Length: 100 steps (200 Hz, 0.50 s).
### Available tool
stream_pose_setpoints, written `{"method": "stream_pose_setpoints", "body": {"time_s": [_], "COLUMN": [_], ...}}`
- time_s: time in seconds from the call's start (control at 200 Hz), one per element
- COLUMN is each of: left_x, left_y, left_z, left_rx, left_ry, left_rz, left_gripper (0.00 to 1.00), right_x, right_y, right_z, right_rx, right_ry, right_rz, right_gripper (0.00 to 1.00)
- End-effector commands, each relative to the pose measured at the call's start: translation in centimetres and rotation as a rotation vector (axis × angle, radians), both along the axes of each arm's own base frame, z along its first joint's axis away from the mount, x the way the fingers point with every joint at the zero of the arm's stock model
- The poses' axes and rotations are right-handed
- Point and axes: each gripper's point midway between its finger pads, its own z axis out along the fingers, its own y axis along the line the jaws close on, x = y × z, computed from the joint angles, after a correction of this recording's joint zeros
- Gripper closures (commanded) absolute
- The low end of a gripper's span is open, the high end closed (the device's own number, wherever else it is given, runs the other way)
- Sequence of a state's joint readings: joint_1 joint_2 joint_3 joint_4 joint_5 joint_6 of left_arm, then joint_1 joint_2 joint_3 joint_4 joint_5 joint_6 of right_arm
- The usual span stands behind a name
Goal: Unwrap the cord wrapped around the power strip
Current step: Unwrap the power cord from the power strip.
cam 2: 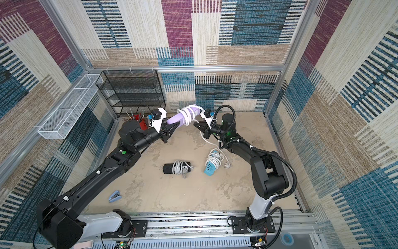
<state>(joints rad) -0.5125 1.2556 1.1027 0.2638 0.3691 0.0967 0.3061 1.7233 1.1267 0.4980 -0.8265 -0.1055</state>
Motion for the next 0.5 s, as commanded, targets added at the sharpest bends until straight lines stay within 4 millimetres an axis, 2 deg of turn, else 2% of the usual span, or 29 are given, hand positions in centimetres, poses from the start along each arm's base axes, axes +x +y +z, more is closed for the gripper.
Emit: {"method": "stream_pose_setpoints", "body": {"time_s": [0.0, 0.12, 0.24, 0.396, 0.496], "left_x": [-0.3, -0.4, -0.6, -0.6, -0.5], "left_y": [0.0, -0.1, -0.3, -1.0, -1.4], "left_z": [1.7, 1.6, 1.5, 1.2, 0.7], "left_rx": [-0.035, -0.035, -0.039, -0.05, -0.051], "left_ry": [-0.044, -0.039, -0.03, 0.0, 0.019], "left_rz": [-0.011, -0.02, -0.037, -0.072, -0.087], "left_gripper": [1.0, 1.0, 1.0, 1.0, 1.0], "right_x": [0.1, 0.5, 1.8, 3.5, 4.5], "right_y": [-0.2, -0.8, -2.2, -3.1, -3.3], "right_z": [0.0, 0.2, 1.4, 4.8, 7.7], "right_rx": [-0.004, -0.006, -0.001, 0.003, 0.001], "right_ry": [-0.004, -0.005, -0.014, -0.065, -0.118], "right_rz": [-0.02, -0.056, -0.097, -0.131, -0.156], "right_gripper": [1.0, 1.0, 1.0, 1.0, 1.0]}}
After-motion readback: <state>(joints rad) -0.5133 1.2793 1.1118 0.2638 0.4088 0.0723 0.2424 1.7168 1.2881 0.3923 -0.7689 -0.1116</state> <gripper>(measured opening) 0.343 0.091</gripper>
